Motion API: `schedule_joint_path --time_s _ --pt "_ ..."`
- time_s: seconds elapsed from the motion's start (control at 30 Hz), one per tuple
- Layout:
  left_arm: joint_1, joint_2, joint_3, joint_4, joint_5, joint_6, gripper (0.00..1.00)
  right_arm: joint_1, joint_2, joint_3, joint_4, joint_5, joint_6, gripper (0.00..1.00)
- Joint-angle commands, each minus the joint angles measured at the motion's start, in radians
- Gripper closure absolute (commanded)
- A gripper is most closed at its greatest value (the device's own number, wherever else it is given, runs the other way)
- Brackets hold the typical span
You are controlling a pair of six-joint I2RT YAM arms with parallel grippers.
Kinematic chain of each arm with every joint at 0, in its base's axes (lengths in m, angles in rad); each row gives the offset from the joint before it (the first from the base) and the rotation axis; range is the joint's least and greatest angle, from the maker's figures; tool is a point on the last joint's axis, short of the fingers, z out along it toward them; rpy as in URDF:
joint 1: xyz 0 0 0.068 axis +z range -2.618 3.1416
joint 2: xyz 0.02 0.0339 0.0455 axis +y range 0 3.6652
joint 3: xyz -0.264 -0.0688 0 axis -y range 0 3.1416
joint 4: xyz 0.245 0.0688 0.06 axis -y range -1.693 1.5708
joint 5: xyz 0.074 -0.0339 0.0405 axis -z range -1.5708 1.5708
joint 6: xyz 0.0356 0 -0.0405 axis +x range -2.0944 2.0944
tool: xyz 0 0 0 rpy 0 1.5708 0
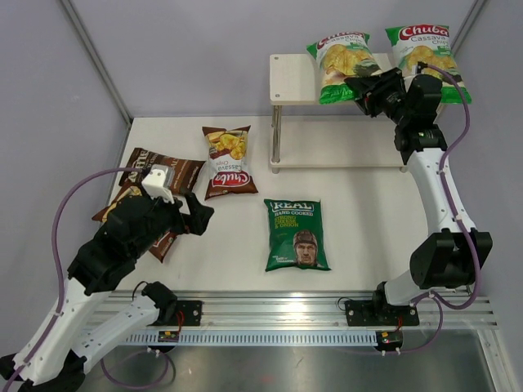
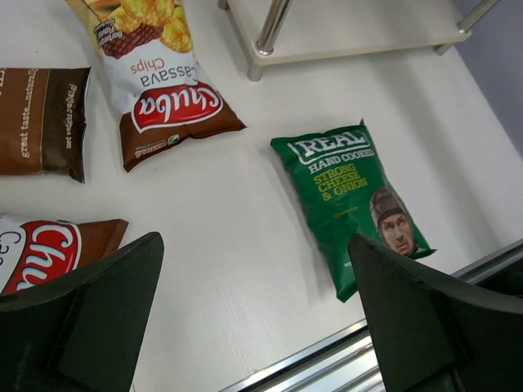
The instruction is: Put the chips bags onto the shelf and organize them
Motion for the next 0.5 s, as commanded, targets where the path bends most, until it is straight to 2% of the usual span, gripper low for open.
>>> schedule_joint_path --time_s 0.0,0.23,0.33,0.47 --pt "0.004 -0.011 -0.051 0.026 -0.040 0.048 0.01 -0.001 -0.005 0.047 -0.032 0.060 0.037 0.60" --pt "0.004 -0.008 -0.119 0.066 -0.030 0.056 0.01 0.000 -0.045 0.035 -0.144 0.151 0.055 0.34" --pt "0.004 -0.007 -0.131 0.072 -0.027 0.057 0.01 -0.001 -0.076 0.002 -0.147 0.181 0.089 0.36" --pt "0.007 -0.016 -0.145 0.070 -0.027 0.056 0.01 0.000 -0.134 -0.046 -0.152 0.243 0.141 0.48"
